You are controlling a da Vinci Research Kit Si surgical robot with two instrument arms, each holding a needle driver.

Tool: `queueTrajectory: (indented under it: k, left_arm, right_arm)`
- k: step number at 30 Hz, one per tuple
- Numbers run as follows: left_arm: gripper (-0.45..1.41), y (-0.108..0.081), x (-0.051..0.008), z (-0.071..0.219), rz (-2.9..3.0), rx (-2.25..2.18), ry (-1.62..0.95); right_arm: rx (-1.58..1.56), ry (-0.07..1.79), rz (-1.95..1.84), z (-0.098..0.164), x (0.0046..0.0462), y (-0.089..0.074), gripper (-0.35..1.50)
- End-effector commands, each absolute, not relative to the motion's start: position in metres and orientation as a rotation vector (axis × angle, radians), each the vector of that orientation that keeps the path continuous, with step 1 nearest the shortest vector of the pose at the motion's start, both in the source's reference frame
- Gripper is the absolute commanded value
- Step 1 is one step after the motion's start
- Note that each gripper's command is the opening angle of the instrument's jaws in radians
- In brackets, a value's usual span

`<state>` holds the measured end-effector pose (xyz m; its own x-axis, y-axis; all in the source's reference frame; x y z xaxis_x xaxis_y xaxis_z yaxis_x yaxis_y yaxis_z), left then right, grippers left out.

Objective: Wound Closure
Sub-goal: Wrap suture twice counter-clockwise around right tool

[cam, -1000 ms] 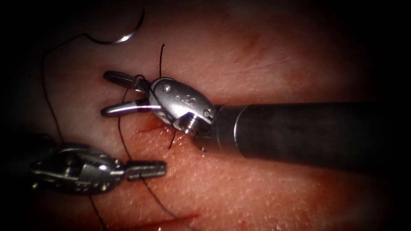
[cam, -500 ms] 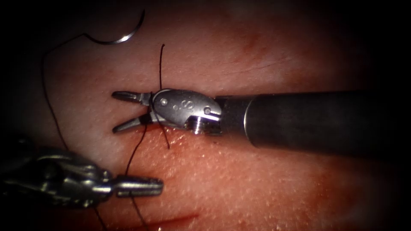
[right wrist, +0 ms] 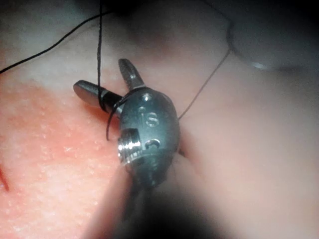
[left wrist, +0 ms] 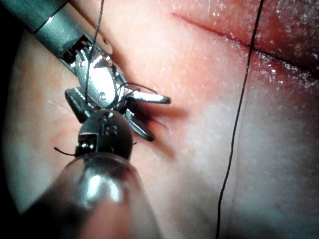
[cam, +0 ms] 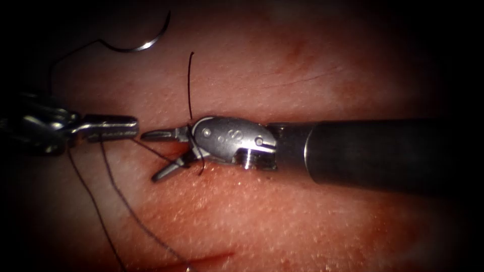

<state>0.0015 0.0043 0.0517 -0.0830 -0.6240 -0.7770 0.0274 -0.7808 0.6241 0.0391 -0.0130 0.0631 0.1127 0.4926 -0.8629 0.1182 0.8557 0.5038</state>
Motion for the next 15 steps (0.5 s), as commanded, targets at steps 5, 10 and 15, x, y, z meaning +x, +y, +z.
queueTrajectory:
  k: [5,10,15]
  left_arm:
    - [-0.45,0.0065,0.0011,0.0551,-1.877,1.866,-0.583]
    - [-0.45,0.0076,0.0013,0.0581,-1.912,1.876,-0.559]
    - [-0.45,0.0084,0.0015,0.0612,-1.943,1.888,-0.554]
  right_arm:
    - [0.598,1.489,0.237,0.0641,0.0397,-0.014,0.71]
    - [0.66,1.524,0.194,0.0642,0.0399,-0.0147,0.42]
    - [0.711,1.593,0.198,0.0641,0.0399,-0.0147,0.34]
